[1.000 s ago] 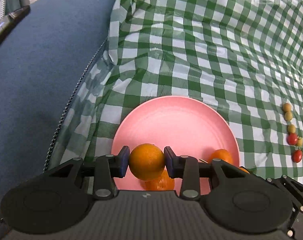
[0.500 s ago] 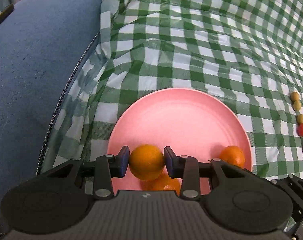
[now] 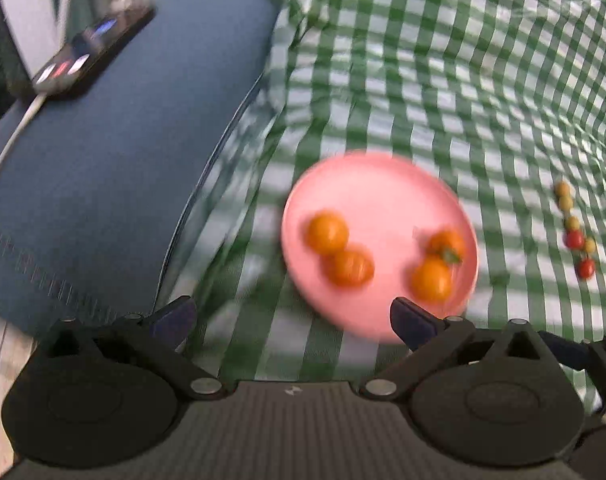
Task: Organize fruits
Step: 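Open both grippers to release the fruits onto the plate, then lift both open grippers away from the plate toward the fruit row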
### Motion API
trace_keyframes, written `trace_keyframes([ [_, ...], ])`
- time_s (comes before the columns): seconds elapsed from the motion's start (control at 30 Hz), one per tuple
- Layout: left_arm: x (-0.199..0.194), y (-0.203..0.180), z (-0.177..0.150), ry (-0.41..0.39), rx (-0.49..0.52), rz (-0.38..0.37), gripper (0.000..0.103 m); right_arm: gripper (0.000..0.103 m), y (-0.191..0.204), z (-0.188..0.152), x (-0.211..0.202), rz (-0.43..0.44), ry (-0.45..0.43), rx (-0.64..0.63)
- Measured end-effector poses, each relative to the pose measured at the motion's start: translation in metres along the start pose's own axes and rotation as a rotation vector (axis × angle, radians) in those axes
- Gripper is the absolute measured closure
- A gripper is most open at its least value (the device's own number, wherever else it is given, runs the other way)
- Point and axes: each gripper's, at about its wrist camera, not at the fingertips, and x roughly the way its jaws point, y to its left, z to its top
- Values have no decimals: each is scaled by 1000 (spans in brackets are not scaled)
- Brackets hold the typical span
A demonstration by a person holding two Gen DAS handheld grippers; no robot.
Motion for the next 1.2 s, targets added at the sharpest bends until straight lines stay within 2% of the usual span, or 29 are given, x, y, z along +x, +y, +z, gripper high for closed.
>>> trace_keyframes([
  [0.07, -9, 5, -18, 24, -23, 4, 0, 5, -1, -9, -13, -8, 10, 37],
  [0.2, -27, 6, -40, 16, -5, 32, 0, 3, 7, -17, -42, -67, -67, 16],
  [0.33, -57, 6, -51, -52, 15, 52, 0, 3, 20, -21, -67, -113, -135, -38],
  [0.63, -118, 2, -68, -189, 10, 85, 0, 1, 39, -34, -119, -105, -301, -93],
  [0.93, -155, -9, -91, -253, 18, 92, 0, 1, 41, -53, -152, -95, -380, -85],
  [1.2, -163, -20, -91, -277, 49, 87, 0, 1, 30, -60, -163, -122, -406, -55],
])
